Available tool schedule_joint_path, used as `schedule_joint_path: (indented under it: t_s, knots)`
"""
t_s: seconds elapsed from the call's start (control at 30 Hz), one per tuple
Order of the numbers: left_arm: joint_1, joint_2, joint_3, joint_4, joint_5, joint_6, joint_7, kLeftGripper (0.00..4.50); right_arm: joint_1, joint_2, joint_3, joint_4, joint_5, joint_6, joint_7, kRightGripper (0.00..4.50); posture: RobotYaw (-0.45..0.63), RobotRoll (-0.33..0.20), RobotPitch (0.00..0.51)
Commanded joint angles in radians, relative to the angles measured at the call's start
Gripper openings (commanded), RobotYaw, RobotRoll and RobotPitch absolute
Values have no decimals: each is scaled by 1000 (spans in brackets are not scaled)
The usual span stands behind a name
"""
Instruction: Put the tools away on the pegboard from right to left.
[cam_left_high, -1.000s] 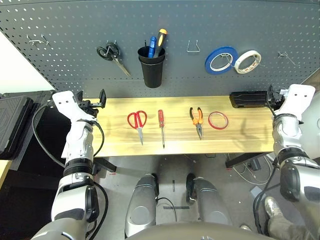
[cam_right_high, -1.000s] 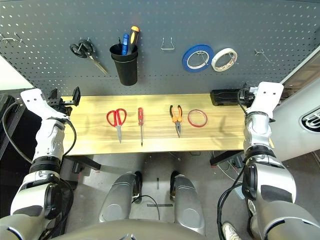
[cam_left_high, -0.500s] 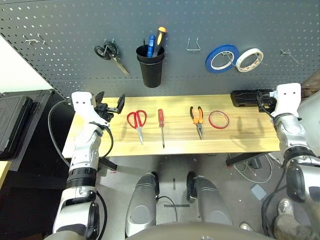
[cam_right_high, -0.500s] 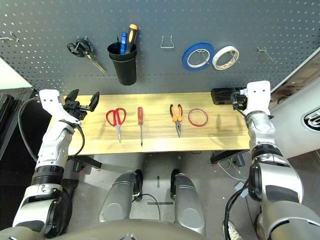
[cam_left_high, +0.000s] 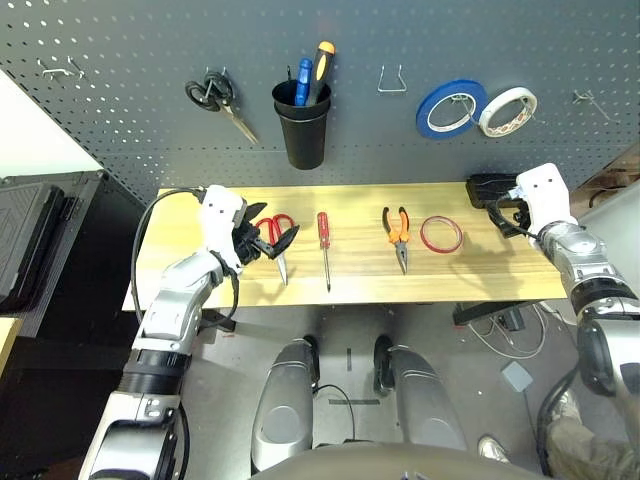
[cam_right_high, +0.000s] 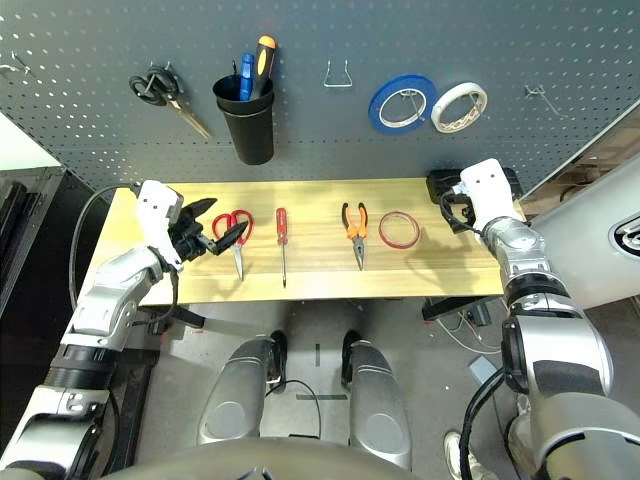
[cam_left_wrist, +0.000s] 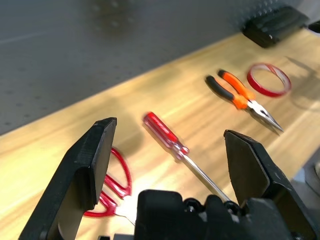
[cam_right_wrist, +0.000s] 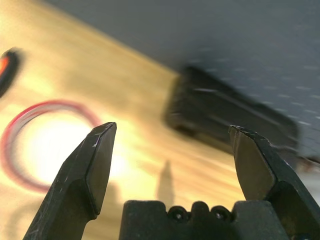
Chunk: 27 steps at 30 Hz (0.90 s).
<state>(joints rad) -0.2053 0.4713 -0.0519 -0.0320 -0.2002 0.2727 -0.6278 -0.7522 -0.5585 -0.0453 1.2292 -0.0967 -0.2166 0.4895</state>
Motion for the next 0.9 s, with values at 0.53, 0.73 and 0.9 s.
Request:
schedule_joint_path:
  t_s: [0.53, 0.73, 0.9]
  knots:
    - [107, 37, 1, -178, 8, 119, 6, 4480, -81, 115, 199, 101, -174, 190, 160, 4500, 311, 0, 358]
    - [119, 37, 13, -194, 8, 128, 13, 4500, -85, 136, 220, 112, -198, 255, 140, 4121, 327, 0, 354]
    - [114, 31, 11, -194, 9, 129, 21, 4500, -81, 128, 214, 104, -200, 239, 108, 2513, 331, 0, 341]
